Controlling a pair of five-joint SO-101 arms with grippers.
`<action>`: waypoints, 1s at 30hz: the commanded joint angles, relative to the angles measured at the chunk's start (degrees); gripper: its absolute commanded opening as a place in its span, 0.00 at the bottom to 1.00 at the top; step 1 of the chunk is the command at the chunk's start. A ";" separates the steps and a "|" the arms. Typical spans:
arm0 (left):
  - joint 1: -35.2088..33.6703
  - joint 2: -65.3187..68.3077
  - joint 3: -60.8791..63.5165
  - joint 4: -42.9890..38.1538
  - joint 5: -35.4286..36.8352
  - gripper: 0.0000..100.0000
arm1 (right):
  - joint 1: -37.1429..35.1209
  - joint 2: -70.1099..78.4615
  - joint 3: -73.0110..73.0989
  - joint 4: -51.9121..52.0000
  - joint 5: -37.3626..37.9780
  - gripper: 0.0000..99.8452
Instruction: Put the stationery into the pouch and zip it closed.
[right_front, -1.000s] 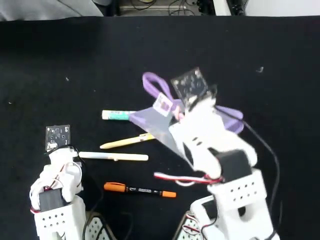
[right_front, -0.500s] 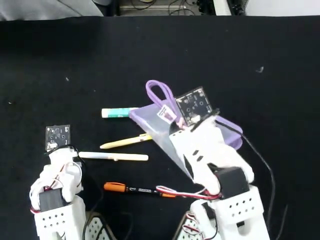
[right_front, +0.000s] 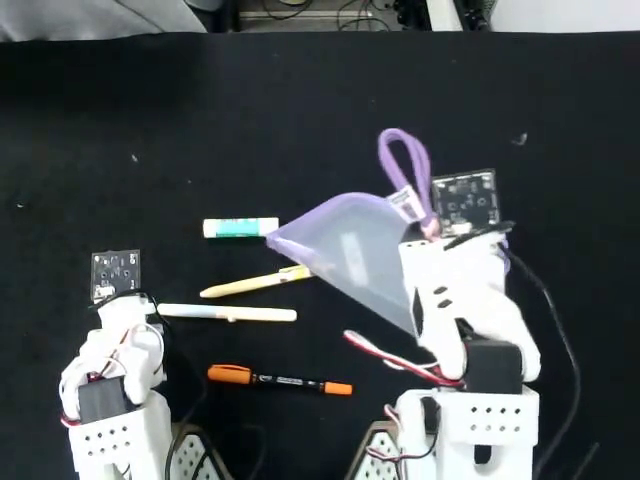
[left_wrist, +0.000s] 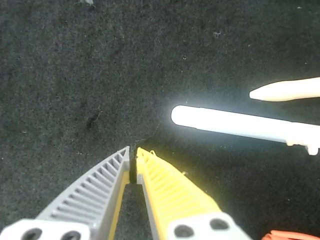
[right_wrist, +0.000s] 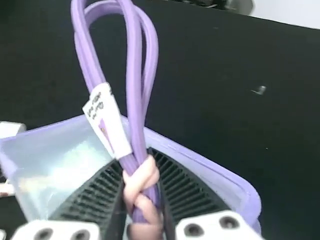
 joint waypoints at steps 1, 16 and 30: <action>0.92 -0.35 1.36 0.35 -0.26 0.03 | 3.60 -0.75 -0.57 -1.23 0.18 0.01; 0.92 -0.35 1.36 0.35 -0.26 0.03 | 20.84 -0.66 -0.84 -8.97 1.85 0.01; 0.92 -0.35 1.36 0.35 -0.26 0.03 | 23.12 -1.01 -0.13 -3.52 7.30 0.01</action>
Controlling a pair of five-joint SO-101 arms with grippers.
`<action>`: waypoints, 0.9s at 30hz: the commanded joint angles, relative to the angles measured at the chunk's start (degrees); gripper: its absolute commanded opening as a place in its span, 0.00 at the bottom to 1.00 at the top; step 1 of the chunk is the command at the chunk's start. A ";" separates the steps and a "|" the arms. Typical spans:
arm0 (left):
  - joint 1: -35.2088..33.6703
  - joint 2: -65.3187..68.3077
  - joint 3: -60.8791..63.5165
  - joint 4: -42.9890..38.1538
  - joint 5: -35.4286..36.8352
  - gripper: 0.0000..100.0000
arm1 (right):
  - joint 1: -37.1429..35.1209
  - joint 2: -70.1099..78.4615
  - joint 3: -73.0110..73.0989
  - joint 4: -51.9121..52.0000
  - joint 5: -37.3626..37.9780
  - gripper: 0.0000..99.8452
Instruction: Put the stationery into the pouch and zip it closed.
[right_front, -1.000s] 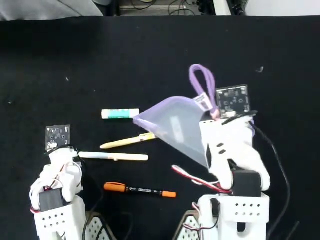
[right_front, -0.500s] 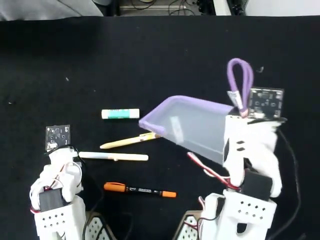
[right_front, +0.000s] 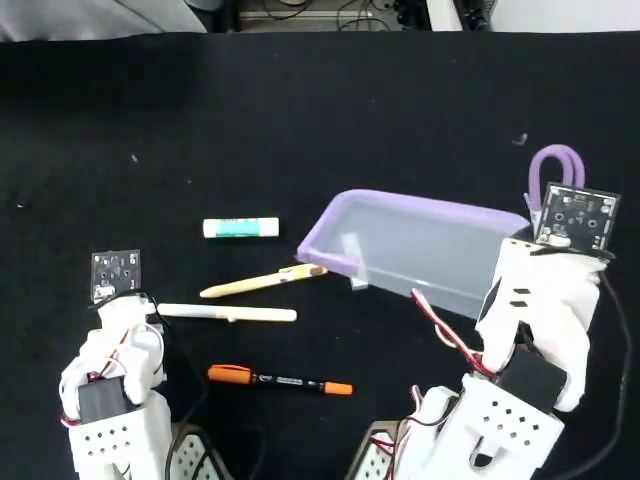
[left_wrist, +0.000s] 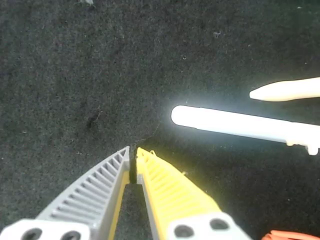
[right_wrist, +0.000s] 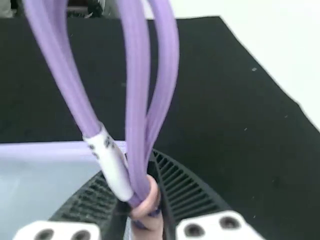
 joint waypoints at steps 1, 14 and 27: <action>0.92 -0.35 1.36 0.35 -0.26 0.03 | -7.12 -1.10 -0.13 3.87 0.53 0.01; 0.92 -0.35 1.36 0.35 -0.26 0.03 | -31.47 -0.84 -0.84 0.44 -2.46 0.01; 0.92 -0.35 1.36 0.35 -0.26 0.03 | -28.22 0.13 -18.86 1.23 -6.68 0.01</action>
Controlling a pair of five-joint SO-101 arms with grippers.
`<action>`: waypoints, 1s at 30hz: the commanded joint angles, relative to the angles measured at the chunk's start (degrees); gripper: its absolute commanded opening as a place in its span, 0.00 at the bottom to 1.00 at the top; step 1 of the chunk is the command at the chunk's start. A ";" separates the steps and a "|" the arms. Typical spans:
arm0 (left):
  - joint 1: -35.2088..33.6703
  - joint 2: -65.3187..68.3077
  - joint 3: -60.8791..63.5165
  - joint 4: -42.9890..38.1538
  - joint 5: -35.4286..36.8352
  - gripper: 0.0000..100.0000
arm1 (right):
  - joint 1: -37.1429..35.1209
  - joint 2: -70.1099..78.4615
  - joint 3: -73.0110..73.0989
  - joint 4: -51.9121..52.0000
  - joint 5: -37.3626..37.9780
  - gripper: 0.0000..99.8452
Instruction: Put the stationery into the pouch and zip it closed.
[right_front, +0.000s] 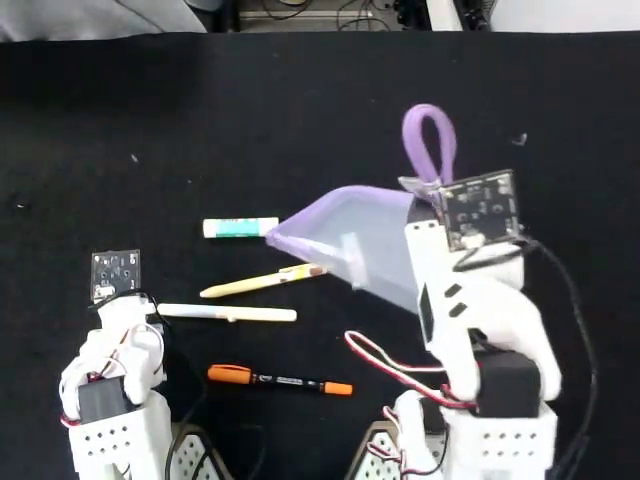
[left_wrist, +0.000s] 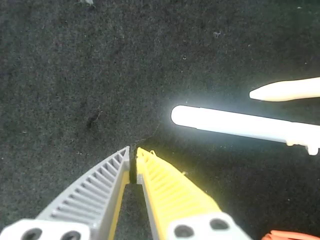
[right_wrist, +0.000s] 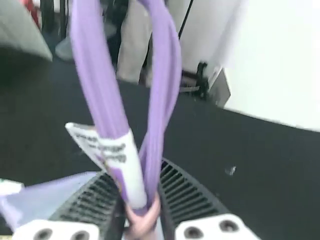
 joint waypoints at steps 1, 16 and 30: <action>0.92 -0.35 1.36 0.35 -0.26 0.03 | 3.34 1.19 -5.93 -2.81 -4.48 0.01; 0.92 -0.35 1.36 0.35 -0.26 0.03 | 12.04 37.05 -25.54 -17.32 -12.92 0.01; 0.92 -0.35 1.36 0.35 -0.26 0.03 | 7.91 63.78 -58.77 -16.44 -16.62 0.01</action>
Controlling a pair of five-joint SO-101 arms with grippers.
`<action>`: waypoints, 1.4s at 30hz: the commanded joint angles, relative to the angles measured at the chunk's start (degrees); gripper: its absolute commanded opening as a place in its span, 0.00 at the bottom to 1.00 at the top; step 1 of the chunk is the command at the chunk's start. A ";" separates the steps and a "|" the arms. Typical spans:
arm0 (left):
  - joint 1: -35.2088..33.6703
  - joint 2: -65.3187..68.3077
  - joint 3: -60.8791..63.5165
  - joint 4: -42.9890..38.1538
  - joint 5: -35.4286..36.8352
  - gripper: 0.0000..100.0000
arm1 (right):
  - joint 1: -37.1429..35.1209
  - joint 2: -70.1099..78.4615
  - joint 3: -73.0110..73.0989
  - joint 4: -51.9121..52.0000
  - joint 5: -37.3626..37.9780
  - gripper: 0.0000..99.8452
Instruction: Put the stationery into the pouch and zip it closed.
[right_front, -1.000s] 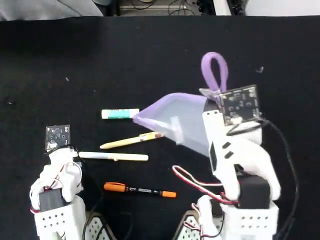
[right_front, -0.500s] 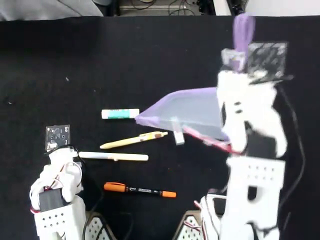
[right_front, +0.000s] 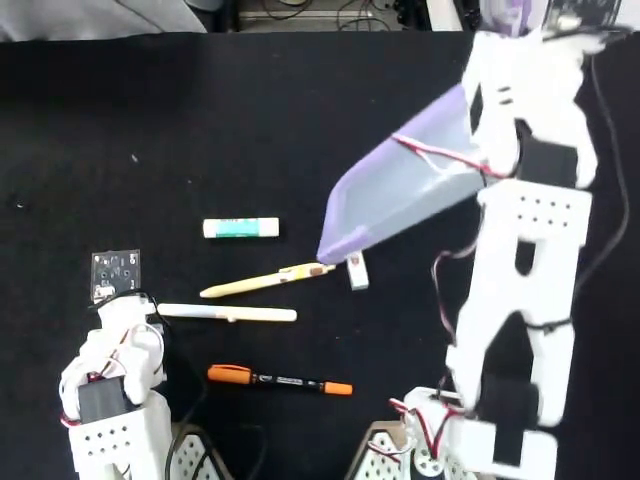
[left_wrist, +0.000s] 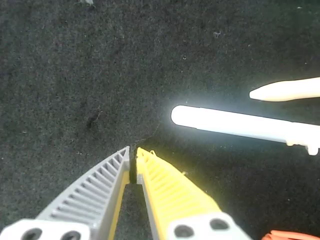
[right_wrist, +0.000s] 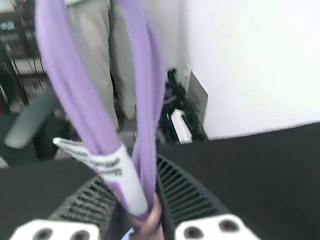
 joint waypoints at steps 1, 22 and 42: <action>0.92 -0.35 1.36 0.35 -0.26 0.03 | -2.37 2.59 -11.30 0.62 -0.88 0.01; 0.92 -0.35 1.36 0.35 -0.26 0.03 | -8.44 6.99 -25.80 30.68 -0.26 0.01; 1.36 -0.35 1.27 0.35 -0.18 0.03 | -8.00 6.99 -25.71 34.20 -0.26 0.01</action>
